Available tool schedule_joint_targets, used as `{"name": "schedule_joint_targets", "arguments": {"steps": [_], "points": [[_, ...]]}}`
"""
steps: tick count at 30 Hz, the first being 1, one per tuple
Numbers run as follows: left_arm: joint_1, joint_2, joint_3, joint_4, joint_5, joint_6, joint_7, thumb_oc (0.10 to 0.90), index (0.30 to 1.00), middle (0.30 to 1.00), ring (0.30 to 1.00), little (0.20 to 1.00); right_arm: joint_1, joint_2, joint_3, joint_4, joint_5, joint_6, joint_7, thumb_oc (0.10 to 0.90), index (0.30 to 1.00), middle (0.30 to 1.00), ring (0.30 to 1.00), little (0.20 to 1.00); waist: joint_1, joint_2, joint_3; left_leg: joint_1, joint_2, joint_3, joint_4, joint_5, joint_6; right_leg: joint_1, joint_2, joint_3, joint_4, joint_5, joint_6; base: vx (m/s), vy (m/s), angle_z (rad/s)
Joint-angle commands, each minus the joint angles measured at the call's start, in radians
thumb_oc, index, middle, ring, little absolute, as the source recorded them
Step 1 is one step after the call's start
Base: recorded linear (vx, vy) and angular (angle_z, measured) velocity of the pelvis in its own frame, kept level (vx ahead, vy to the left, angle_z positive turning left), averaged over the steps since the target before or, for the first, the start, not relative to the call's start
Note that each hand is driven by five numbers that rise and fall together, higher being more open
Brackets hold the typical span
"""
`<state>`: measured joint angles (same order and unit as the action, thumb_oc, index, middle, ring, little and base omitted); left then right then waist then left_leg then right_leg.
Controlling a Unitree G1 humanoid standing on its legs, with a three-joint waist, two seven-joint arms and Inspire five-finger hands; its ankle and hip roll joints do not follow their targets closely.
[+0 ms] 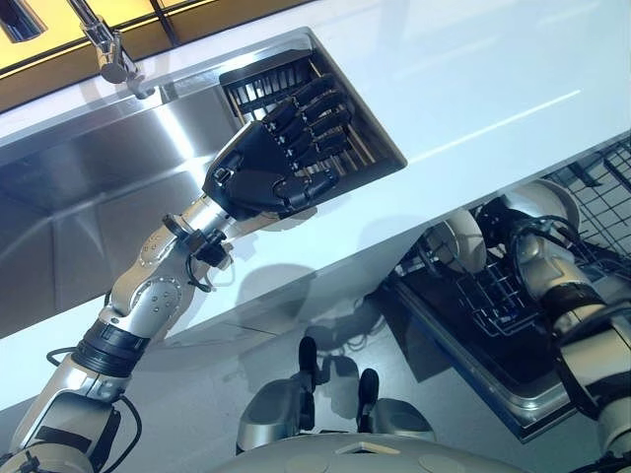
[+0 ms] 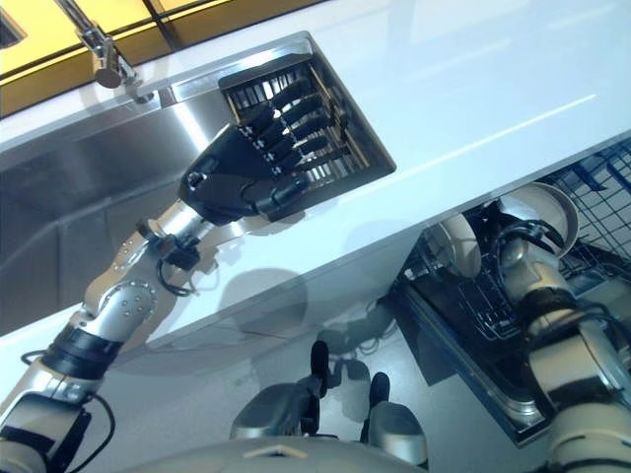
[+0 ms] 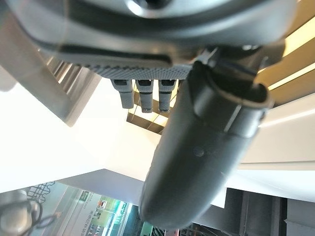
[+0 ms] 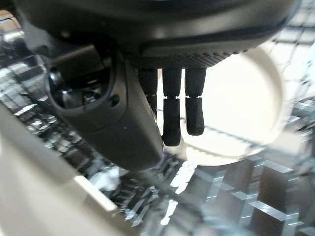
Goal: Pick up plates and place into dishwasher.
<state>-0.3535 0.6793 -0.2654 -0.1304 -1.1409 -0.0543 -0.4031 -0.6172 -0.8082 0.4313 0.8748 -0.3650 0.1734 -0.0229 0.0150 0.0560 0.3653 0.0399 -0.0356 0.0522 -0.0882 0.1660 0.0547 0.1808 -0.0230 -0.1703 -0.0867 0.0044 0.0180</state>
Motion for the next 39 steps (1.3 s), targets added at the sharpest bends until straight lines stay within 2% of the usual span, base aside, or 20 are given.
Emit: {"name": "schedule_joint_targets", "arguments": {"steps": [1,3,11,15,20,23,30,34,35,36,39], "points": [[0.004,-0.025,0.084,-0.094,-0.052,-0.131,-0.033,0.800,0.900,0.900,0.900,0.900,0.012,-0.158,-0.054,-0.109,-0.031,0.033,-0.099,0.100,0.300,0.300,0.300,0.200,-0.037,-0.032,-0.067,0.107,-0.007,0.044,0.011,-0.177,-0.022,-0.093,0.023,0.034,0.105,-0.002,0.043,-0.01,0.034,-0.13],[0.023,-0.029,0.099,-0.096,-0.049,-0.140,-0.037,0.800,0.900,0.900,0.900,0.900,0.076,-0.186,-0.120,-0.161,-0.030,0.020,-0.124,0.100,0.300,0.300,0.300,0.200,-0.056,-0.037,-0.064,0.109,-0.005,0.056,0.010,-0.178,-0.022,-0.097,0.027,0.045,0.108,-0.001,0.046,-0.01,0.031,-0.22],[0.040,-0.028,0.127,-0.098,-0.040,-0.143,-0.036,0.800,0.900,0.900,0.900,0.900,0.201,-0.212,-0.261,-0.278,-0.044,-0.007,-0.167,0.100,0.300,0.300,0.300,0.200,-0.088,-0.044,-0.064,0.114,0.001,0.082,0.008,-0.182,-0.022,-0.100,0.034,0.064,0.106,-0.003,0.050,-0.01,0.012,-0.15],[0.051,-0.022,0.143,-0.096,-0.046,-0.147,-0.043,0.800,0.900,0.900,0.900,0.900,0.257,-0.206,-0.305,-0.324,-0.063,-0.013,-0.125,0.100,0.300,0.300,0.300,0.200,-0.095,-0.048,-0.069,0.114,0.003,0.090,0.007,-0.185,-0.022,-0.101,0.036,0.065,0.105,-0.005,0.053,-0.01,-0.013,-0.12],[0.052,-0.030,0.147,-0.094,-0.048,-0.151,-0.044,0.800,0.900,0.900,0.900,0.900,0.266,-0.175,-0.286,-0.329,-0.076,-0.008,-0.058,0.100,0.300,0.300,0.300,0.200,-0.094,-0.049,-0.068,0.114,0.005,0.093,0.007,-0.183,-0.022,-0.101,0.034,0.061,0.103,-0.003,0.054,-0.01,-0.019,-0.04],[0.049,-0.035,0.140,-0.101,-0.037,-0.137,-0.046,0.800,0.900,0.900,0.900,0.900,0.242,-0.128,-0.234,-0.280,-0.089,0.012,-0.001,0.100,0.300,0.300,0.300,0.200,-0.082,-0.044,-0.063,0.112,0.006,0.091,0.008,-0.181,-0.024,-0.098,0.031,0.053,0.098,-0.002,0.053,0.00,-0.050,-0.02],[0.000,-0.029,0.095,-0.108,-0.038,-0.124,-0.034,0.800,0.900,0.900,0.900,0.900,0.117,-0.027,-0.086,-0.067,-0.062,0.052,0.041,0.100,0.300,0.300,0.300,0.200,-0.047,-0.023,-0.038,0.095,0.006,0.073,0.013,-0.175,-0.025,-0.101,0.020,0.036,0.093,0.005,0.047,-0.03,-0.047,0.02],[-0.016,-0.026,0.086,-0.107,-0.044,-0.121,-0.038,0.800,0.900,0.900,0.900,0.900,0.077,0.003,-0.051,0.016,-0.046,0.059,0.063,0.100,0.300,0.300,0.300,0.200,-0.035,-0.015,-0.030,0.088,0.004,0.066,0.016,-0.171,-0.025,-0.103,0.017,0.032,0.094,0.007,0.045,-0.01,-0.033,0.08],[-0.019,-0.033,0.078,-0.119,-0.039,-0.115,-0.033,0.800,0.900,0.900,0.900,0.900,0.055,0.043,-0.034,0.103,-0.007,0.062,0.062,0.100,0.300,0.300,0.300,0.200,-0.023,-0.006,-0.026,0.084,0.004,0.059,0.019,-0.170,-0.025,-0.105,0.013,0.027,0.097,0.006,0.044,0.00,-0.043,0.13],[-0.024,-0.035,0.076,-0.121,-0.036,-0.111,-0.031,0.800,0.900,0.900,0.900,0.900,0.042,0.059,-0.029,0.149,-0.022,0.067,0.076,0.100,0.300,0.300,0.300,0.200,-0.017,-0.001,-0.024,0.080,0.003,0.057,0.022,-0.170,-0.025,-0.106,0.011,0.025,0.099,0.005,0.043,0.00,-0.047,0.11],[-0.034,-0.035,0.074,-0.134,-0.031,-0.101,-0.022,0.800,0.900,0.900,0.900,0.900,0.020,0.081,-0.008,0.249,-0.018,0.064,0.100,0.100,0.300,0.300,0.300,0.200,-0.005,0.011,-0.012,0.069,0.003,0.050,0.028,-0.166,-0.027,-0.111,0.006,0.020,0.102,0.007,0.041,-0.02,-0.035,0.05]]}}
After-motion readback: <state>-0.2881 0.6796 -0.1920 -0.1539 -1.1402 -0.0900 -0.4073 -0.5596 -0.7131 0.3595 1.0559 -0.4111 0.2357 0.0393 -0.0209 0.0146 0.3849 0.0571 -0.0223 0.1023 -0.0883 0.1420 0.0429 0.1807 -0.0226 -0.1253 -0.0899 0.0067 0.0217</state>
